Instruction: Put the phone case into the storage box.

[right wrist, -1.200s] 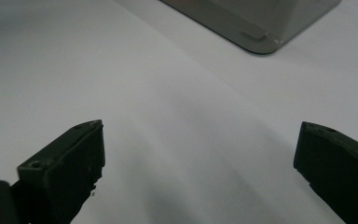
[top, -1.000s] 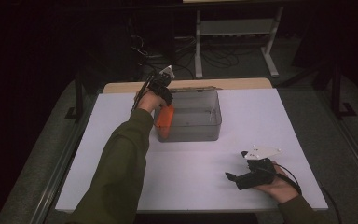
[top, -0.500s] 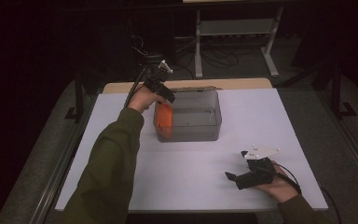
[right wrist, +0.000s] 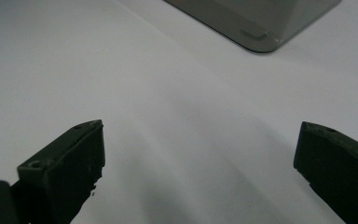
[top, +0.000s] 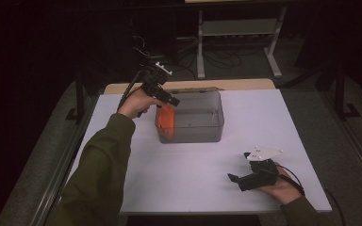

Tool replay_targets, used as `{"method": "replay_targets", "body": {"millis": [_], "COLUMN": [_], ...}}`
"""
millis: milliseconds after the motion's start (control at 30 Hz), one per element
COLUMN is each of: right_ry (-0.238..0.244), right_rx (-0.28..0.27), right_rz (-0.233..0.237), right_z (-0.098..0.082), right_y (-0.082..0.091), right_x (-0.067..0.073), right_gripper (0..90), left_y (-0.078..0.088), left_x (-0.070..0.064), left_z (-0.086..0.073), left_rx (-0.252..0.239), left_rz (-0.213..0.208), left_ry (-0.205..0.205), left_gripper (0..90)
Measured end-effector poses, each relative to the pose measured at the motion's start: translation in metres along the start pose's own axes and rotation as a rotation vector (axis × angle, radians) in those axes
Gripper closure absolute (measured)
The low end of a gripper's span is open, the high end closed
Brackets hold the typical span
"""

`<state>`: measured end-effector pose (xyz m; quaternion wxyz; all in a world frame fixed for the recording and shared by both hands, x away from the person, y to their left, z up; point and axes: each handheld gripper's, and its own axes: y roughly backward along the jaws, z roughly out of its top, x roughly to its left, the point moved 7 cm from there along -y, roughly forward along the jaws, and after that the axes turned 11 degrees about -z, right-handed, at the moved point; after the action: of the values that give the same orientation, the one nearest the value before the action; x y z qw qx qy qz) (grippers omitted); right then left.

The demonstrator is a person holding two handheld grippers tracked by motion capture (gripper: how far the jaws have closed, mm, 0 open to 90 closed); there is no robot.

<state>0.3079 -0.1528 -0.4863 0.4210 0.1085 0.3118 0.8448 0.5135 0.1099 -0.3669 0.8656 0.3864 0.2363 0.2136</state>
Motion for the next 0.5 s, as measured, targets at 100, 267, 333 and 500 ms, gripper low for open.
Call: {"method": "replay_targets", "body": {"millis": [100,267,333,500], "right_ry": [-0.002,0.008,0.010,0.006], "right_rx": [0.005,0.006,0.007,0.006], "right_rz": [-0.001,-0.002,-0.003,-0.003], "right_z": [0.000,0.000,0.000,0.000], "right_y": [0.000,-0.001,-0.002,-0.002], "right_x": [0.000,0.000,0.000,0.000], "right_gripper": [1.5,1.5,1.5,1.5], "left_y": [0.004,0.009,0.012,0.021], "left_x": [-0.005,-0.013,-0.016,-0.020], "left_z": [-0.005,-0.014,-0.017,-0.025], "left_rx": [-0.014,-0.037,-0.050,-0.079], "left_rz": [-0.010,-0.021,-0.022,-0.022], "left_ry": [-0.025,-0.060,-0.072,-0.094], "left_gripper": [24.8,18.9,17.5,13.4]}}
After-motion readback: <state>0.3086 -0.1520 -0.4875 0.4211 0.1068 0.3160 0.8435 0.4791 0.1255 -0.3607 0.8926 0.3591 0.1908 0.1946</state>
